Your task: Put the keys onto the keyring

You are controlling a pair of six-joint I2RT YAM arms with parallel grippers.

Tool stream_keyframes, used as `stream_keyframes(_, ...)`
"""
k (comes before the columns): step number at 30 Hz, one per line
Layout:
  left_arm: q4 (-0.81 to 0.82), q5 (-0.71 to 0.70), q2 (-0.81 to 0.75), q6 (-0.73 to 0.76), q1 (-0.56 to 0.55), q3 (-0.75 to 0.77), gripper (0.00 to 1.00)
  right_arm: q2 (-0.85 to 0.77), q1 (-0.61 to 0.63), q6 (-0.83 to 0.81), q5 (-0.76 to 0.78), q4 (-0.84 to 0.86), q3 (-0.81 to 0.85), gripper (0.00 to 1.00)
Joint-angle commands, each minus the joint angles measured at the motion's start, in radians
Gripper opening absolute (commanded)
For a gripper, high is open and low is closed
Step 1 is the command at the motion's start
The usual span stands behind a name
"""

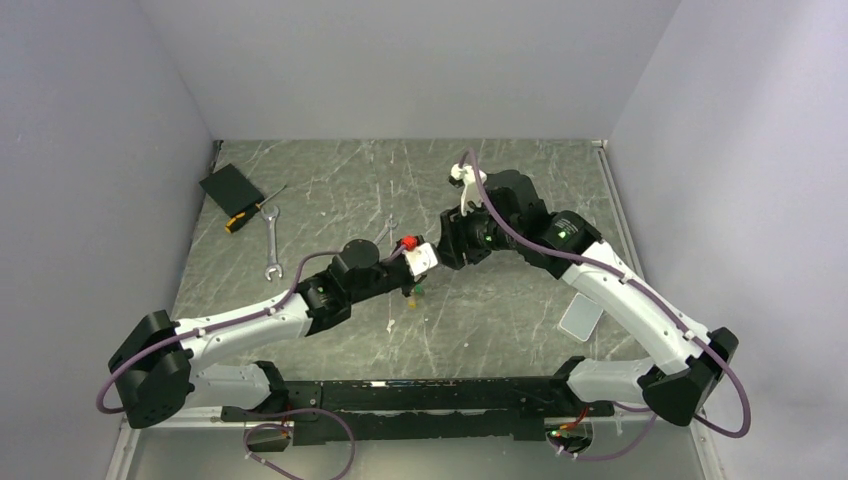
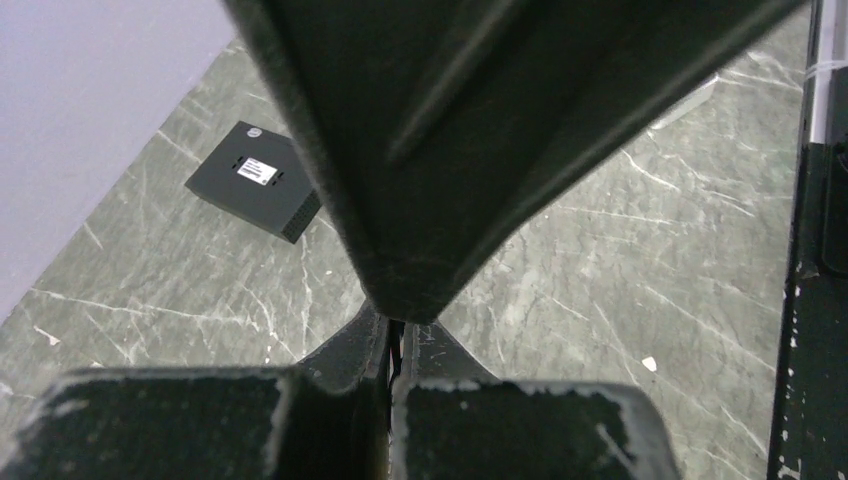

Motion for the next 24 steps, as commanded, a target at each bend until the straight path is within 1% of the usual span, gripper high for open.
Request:
stream_keyframes(1,0.154,-0.062,-0.027,-0.081,-0.002,0.014,0.00,-0.074,-0.002,0.003,-0.005,0.098,0.004,0.54)
stream_keyframes(4,0.192,-0.105,-0.026,-0.140,-0.001,0.018,0.00,-0.112,-0.002,0.009,0.012,0.148,-0.036,0.53)
stream_keyframes(10,0.218,-0.154,-0.023,-0.247,0.007,0.042,0.00,-0.166,-0.002,0.021,0.024,0.242,-0.108,0.39)
stream_keyframes(12,0.237,-0.146,-0.023,-0.321,0.011,0.041,0.00,-0.169,-0.002,0.019,0.028,0.261,-0.122,0.36)
stream_keyframes(17,0.255,-0.128,-0.017,-0.375,0.013,0.048,0.00,-0.158,-0.002,0.003,0.026,0.319,-0.146,0.34)
stream_keyframes(24,0.265,-0.113,-0.013,-0.385,0.013,0.038,0.00,-0.135,-0.002,-0.017,0.055,0.332,-0.134,0.33)
